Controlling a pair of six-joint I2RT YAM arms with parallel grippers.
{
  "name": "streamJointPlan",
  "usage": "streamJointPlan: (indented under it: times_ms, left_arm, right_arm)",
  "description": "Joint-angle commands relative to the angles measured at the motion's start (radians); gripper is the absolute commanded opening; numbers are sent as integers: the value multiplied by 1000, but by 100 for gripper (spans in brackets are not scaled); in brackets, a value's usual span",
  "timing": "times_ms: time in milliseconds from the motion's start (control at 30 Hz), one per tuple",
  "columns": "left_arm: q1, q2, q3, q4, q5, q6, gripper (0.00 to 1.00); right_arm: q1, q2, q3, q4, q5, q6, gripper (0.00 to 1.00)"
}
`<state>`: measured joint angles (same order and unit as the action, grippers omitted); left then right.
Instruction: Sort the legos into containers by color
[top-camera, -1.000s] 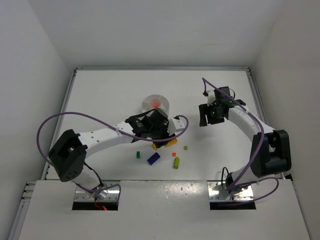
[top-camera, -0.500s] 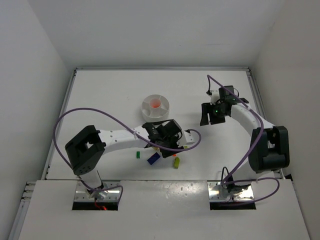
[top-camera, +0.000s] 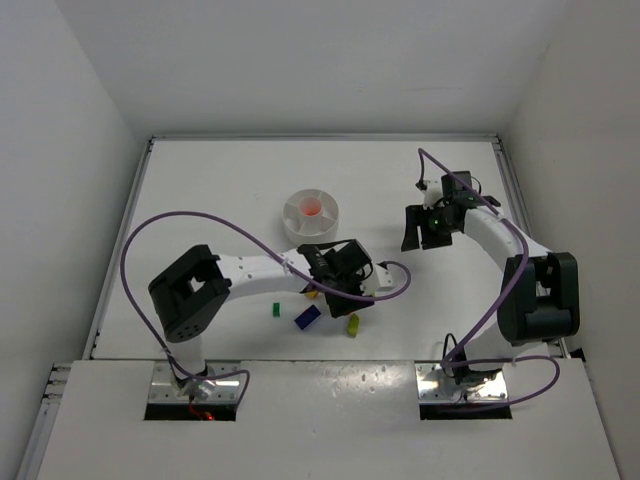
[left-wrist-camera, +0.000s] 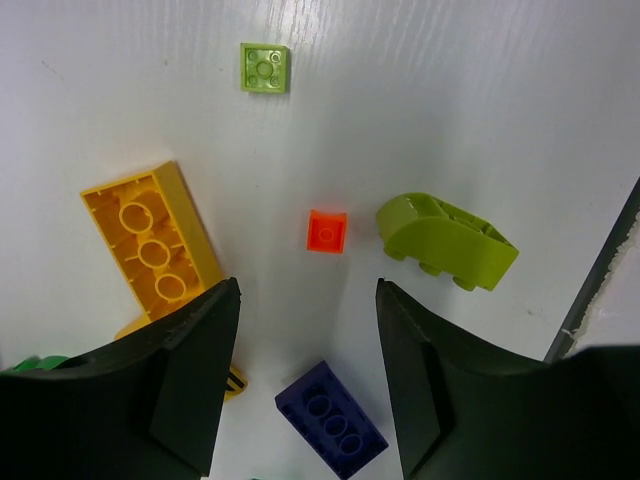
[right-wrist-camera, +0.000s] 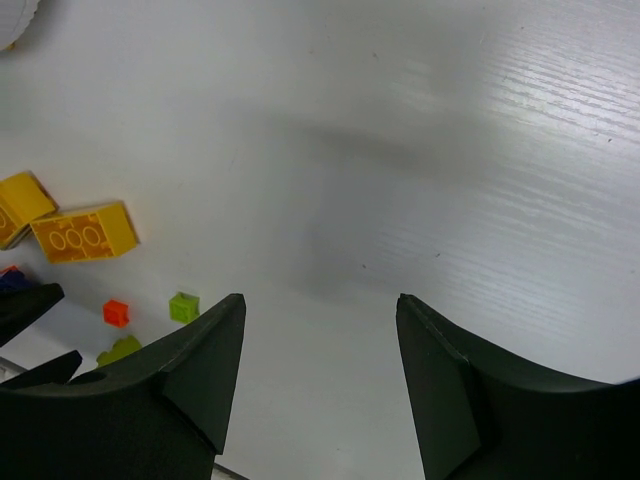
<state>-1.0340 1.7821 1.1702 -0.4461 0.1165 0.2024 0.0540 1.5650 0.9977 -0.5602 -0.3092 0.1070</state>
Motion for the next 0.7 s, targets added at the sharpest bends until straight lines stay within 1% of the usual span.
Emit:
streamJointPlan:
  times_ms: [0,600,667]
  left_arm:
    - [-9,25,48,1,25,9,63]
    - [-18,125,86,10,34,19,63]
    - [-18,137,86,10,34,28,63]
  right_arm:
    - [-11,-2,38,3,-25,13,63]
    - [-20,16,28,13,-34,3,63]
    - [-20,17,28,13,-34,3,62]
